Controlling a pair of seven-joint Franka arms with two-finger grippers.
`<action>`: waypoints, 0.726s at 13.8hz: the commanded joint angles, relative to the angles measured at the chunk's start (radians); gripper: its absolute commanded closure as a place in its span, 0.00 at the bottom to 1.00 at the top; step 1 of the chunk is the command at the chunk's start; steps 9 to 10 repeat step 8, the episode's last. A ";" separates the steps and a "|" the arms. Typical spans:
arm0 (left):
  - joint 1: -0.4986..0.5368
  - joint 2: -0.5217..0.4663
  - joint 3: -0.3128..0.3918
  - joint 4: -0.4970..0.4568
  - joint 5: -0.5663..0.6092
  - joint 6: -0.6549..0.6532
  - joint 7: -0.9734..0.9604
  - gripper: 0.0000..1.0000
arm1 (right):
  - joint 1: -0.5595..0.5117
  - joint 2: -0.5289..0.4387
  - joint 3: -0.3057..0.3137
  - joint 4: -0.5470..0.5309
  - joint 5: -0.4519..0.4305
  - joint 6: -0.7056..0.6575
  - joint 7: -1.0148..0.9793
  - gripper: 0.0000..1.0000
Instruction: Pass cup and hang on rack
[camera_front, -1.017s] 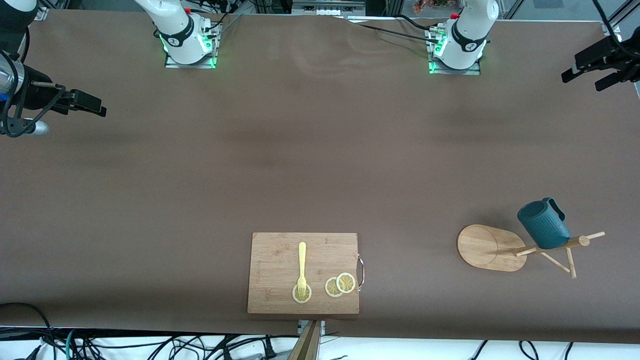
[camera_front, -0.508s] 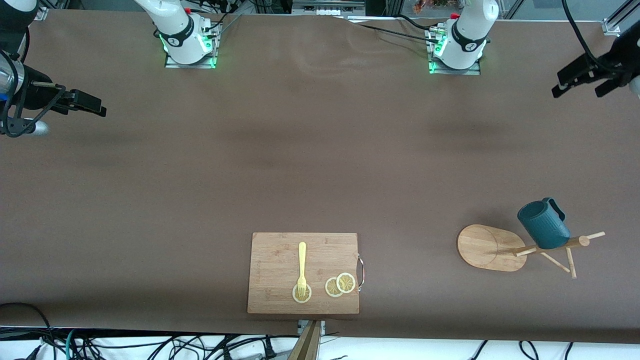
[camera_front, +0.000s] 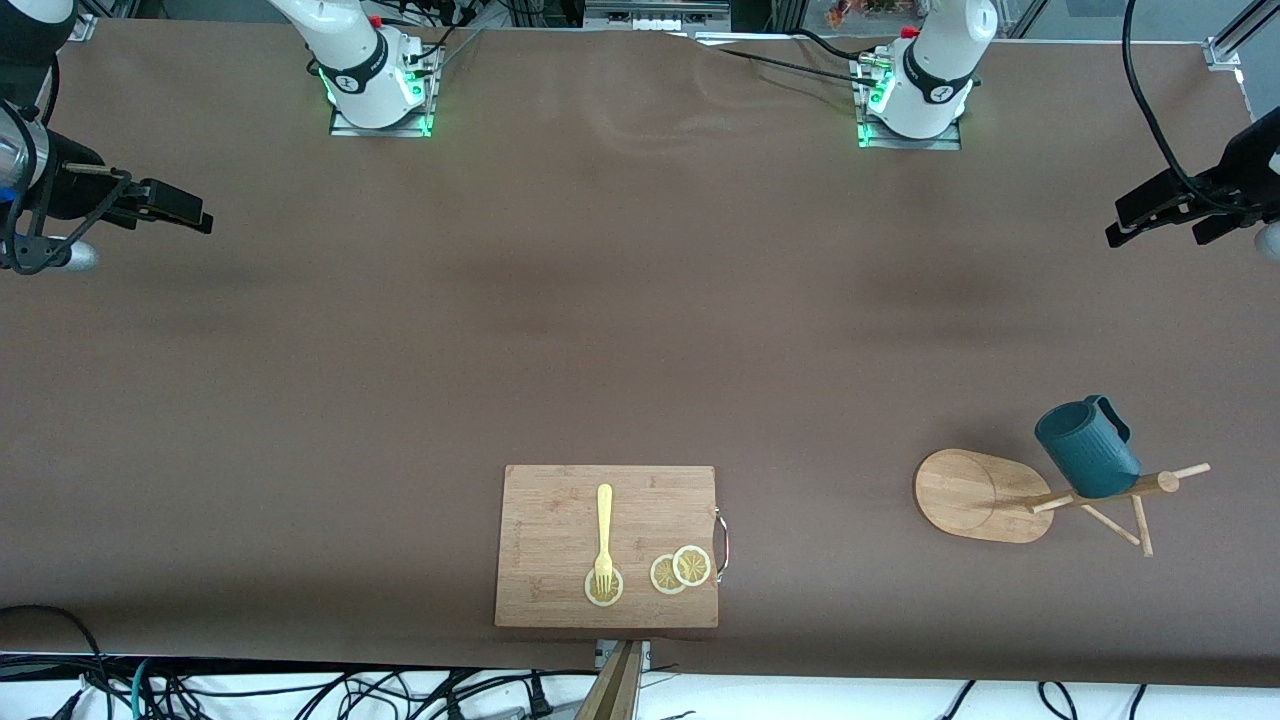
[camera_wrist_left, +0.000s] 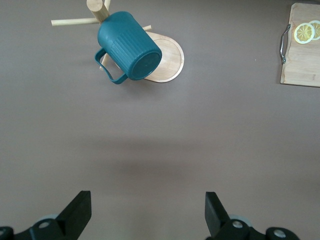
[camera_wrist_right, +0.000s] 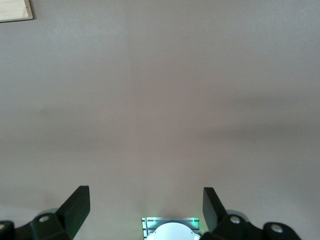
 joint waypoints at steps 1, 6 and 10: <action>-0.018 -0.001 0.008 0.017 0.019 0.012 0.000 0.00 | -0.001 -0.006 0.000 0.002 0.014 -0.010 -0.010 0.00; -0.025 -0.006 0.006 0.014 0.007 0.009 0.026 0.00 | -0.001 -0.006 0.000 0.002 0.014 -0.010 -0.010 0.00; -0.024 -0.009 0.006 0.005 -0.012 0.008 0.026 0.00 | -0.001 -0.006 0.000 0.002 0.014 -0.010 -0.010 0.00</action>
